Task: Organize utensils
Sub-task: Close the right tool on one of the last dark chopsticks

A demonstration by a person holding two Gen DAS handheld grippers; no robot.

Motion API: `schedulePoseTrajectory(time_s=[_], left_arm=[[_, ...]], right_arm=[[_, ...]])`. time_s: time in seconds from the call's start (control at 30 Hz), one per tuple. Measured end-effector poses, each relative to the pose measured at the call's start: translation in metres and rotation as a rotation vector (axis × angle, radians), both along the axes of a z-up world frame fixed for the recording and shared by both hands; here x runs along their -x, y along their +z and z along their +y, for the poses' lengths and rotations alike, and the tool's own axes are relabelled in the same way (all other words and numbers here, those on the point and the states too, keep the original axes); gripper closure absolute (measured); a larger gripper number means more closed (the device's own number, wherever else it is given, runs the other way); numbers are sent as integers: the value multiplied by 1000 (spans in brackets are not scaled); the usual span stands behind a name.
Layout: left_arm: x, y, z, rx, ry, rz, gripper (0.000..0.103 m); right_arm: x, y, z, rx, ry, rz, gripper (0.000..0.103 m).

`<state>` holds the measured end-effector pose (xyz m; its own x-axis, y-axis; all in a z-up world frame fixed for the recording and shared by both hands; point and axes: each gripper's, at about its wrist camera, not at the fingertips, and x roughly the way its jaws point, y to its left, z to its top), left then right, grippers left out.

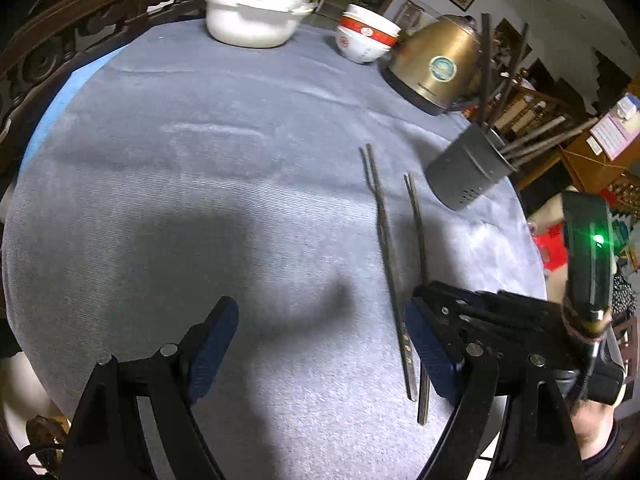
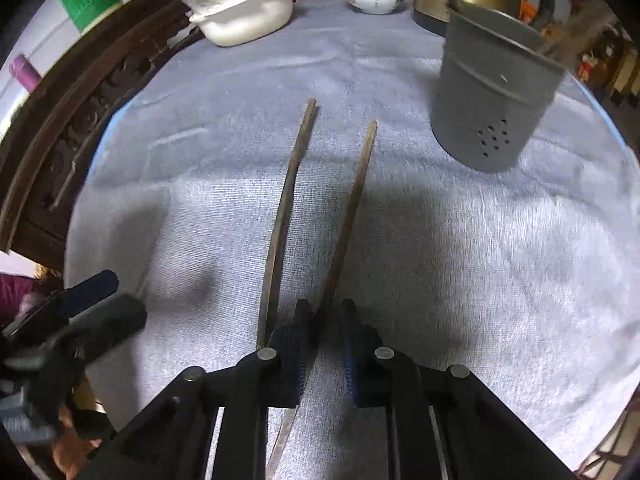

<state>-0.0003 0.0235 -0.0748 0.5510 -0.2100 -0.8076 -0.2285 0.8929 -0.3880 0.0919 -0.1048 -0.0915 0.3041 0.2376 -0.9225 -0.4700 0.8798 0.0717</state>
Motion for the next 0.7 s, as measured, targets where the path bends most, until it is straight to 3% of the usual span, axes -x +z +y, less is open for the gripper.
schedulePoseTrajectory(time_s=[0.23,0.7], left_arm=[[6,1,14,31,9,-18,18],[-2,-6,4,10,-6,17,18]], right_arm=[[3,1,-12,61,-26,8,93],[16,6,-49,31,-48,31,94]])
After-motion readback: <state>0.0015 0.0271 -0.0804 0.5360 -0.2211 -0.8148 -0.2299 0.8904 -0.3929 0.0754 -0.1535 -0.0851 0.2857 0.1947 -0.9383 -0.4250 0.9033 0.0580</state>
